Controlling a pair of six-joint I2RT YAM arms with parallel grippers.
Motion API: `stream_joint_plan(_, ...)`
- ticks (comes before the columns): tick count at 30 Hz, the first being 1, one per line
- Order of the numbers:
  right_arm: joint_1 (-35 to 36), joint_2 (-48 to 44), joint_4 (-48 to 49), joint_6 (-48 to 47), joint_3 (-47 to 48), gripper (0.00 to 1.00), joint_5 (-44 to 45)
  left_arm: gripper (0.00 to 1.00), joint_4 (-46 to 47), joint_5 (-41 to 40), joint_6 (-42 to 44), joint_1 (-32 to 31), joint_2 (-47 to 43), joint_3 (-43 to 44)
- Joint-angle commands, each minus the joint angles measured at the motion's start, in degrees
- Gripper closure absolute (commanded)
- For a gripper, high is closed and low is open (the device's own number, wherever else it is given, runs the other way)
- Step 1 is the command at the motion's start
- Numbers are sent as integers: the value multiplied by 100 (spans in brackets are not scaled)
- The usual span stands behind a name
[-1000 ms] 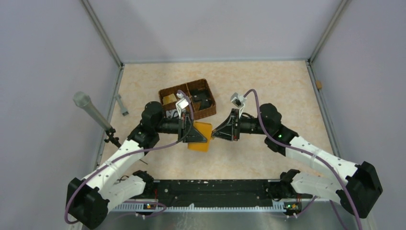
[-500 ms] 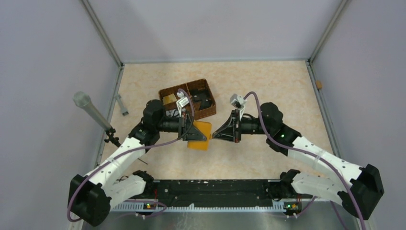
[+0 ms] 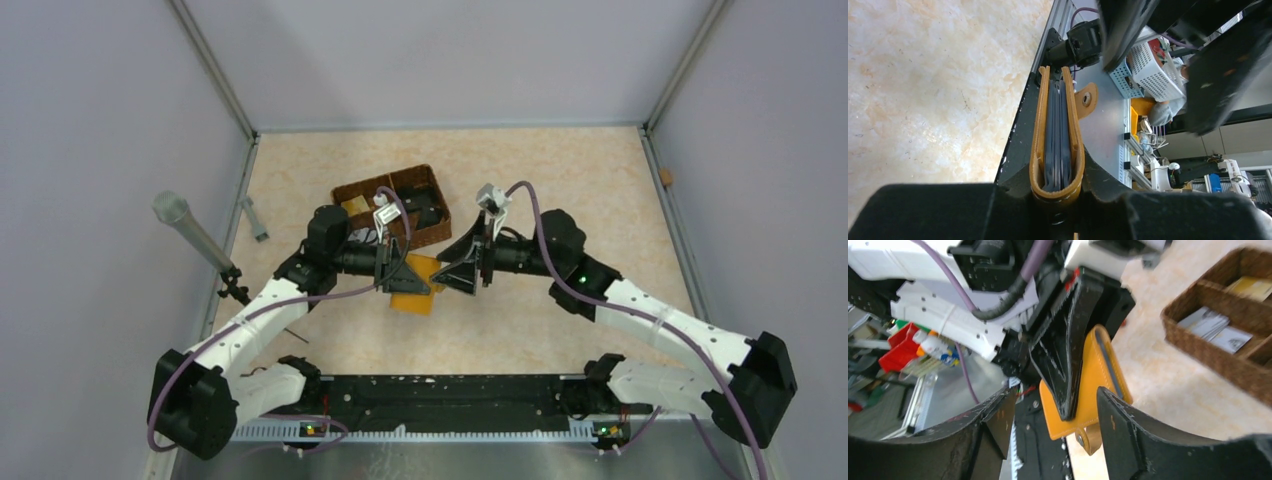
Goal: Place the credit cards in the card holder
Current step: Close the card holder.
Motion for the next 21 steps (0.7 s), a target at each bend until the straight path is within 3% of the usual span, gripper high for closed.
stream_joint_plan(1, -13, -480, 207, 178, 290, 33, 911, 100, 81, 208, 274, 25, -109, 273)
stream_joint_plan(7, -265, -2, 45, 344, 352, 27, 266, 100, 393, 520, 101, 17, -258, 211)
stream_joint_plan(13, -266, 612, 510, 618, 476, 31, -775, 96, 814, 735, -191, -76, -323, 89)
stream_joint_plan(17, -266, 877, 773, 861, 567, 47, -1203, 95, 821, 744, -203, -105, -301, 86)
stream_joint_plan(20, -262, 1022, 794, 929, 613, 72, -1300, 94, 819, 738, -199, -114, -294, 92)
stream_joint_plan(21, -270, 1033, 817, 939, 611, 85, -1305, 91, 820, 736, -203, -115, -300, 90)
